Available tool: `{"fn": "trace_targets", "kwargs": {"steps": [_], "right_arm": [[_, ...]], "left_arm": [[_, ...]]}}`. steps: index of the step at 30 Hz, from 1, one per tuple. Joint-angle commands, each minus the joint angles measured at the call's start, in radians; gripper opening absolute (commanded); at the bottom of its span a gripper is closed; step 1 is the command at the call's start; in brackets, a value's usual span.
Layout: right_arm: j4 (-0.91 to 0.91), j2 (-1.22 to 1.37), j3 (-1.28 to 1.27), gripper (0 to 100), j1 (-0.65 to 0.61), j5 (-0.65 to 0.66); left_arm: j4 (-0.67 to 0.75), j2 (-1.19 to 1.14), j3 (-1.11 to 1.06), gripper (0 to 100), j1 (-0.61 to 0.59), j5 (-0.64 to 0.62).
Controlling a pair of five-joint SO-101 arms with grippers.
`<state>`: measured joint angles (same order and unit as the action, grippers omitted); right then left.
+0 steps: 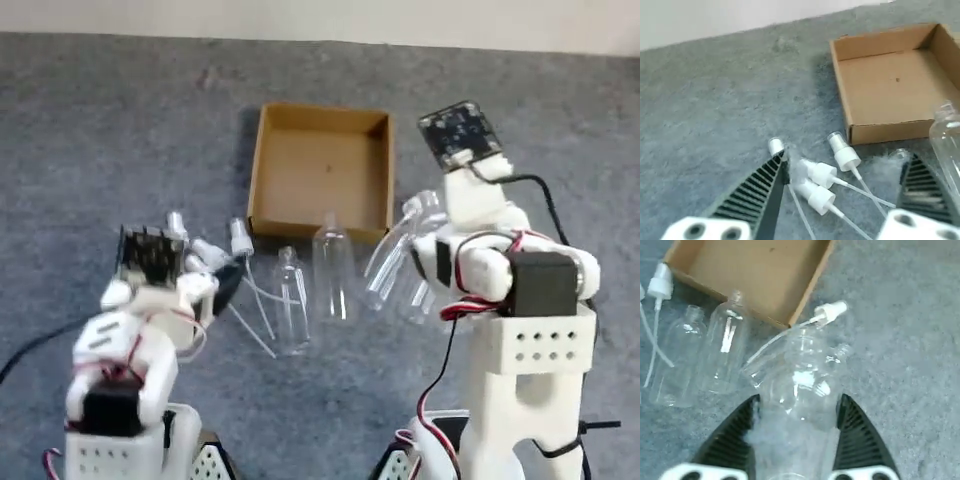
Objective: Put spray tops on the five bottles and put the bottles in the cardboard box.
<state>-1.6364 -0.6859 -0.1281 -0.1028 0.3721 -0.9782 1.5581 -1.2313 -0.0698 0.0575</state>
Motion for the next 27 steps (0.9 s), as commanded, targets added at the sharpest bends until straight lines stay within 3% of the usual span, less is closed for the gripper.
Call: {"fn": "trace_targets", "kwargs": {"steps": [1,8,15,18,21,27], "right_arm": [[0.004,-0.065,0.038,0.3,-0.010,-0.012],[0.226,-0.265,-0.277,0.3,-0.139,-0.060],[0.389,-0.282,-0.561,0.3,-0.228,-0.069],[0.386,-0.278,-0.567,0.3,-0.124,-0.055],[0.400,-0.259,-0.568,0.3,0.085,0.069],[0.550,-0.067,-0.564,0.3,0.481,0.269]], "left_arm": [[-0.038,-0.407,0.291,20,-0.030,-0.014],[-0.153,-0.943,0.605,17,-0.031,-0.025],[-0.178,-1.152,0.736,17,-0.194,-0.098],[-0.170,-1.202,0.745,17,-0.239,-0.080],[-0.173,-1.250,0.803,17,-0.285,0.018],[-0.178,-1.422,0.935,17,-0.294,0.034]]}}
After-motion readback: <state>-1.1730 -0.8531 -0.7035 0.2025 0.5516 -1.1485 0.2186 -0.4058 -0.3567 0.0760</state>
